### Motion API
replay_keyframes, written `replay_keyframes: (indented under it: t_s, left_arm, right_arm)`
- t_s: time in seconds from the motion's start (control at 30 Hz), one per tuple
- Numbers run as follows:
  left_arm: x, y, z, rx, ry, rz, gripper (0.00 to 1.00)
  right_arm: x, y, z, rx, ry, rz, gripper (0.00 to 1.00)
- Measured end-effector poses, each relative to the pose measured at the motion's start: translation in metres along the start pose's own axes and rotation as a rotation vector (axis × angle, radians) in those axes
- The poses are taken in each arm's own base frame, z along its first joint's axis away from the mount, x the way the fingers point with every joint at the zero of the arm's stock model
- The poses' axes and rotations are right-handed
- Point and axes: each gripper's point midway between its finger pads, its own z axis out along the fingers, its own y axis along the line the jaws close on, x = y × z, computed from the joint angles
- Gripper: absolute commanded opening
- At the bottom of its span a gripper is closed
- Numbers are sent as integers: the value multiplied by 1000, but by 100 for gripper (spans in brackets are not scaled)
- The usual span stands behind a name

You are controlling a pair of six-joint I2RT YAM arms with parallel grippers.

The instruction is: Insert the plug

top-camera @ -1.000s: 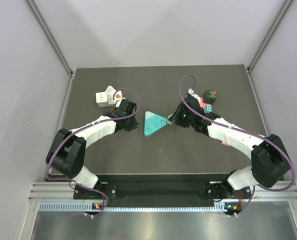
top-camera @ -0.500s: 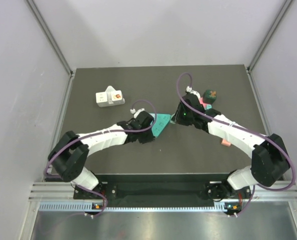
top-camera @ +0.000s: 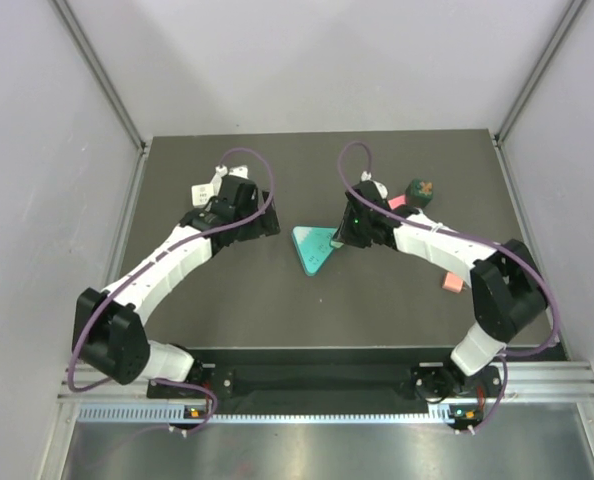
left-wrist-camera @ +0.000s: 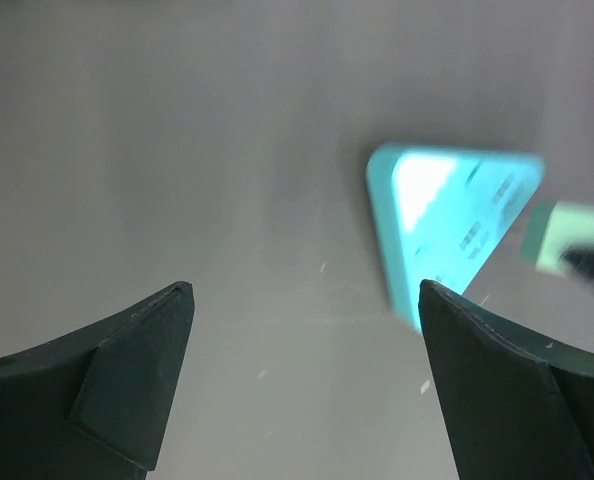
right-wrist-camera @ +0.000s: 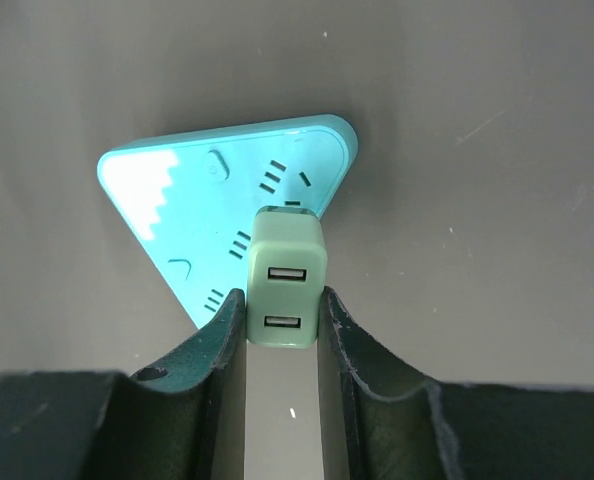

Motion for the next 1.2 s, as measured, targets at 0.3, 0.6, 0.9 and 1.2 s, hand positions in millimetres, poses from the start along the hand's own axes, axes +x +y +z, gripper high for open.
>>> replay_keyframes:
  t_s: [0.3,0.6,0.9,1.2]
  left_arm:
    - [42,5,1,40,178,156,98]
    - [46,2,-6,85,191,189,98]
    - [38,1,-13,88,153,189,98]
    - [34,3,-15,76,136,189,98]
  right_arm:
    - [5,2,9,10,30,91,0]
    - [-8,11,10,1,7,115,0]
    - [-18,12,15,17,-13,137,0]
    - [-16,5,19,45,0,143,0]
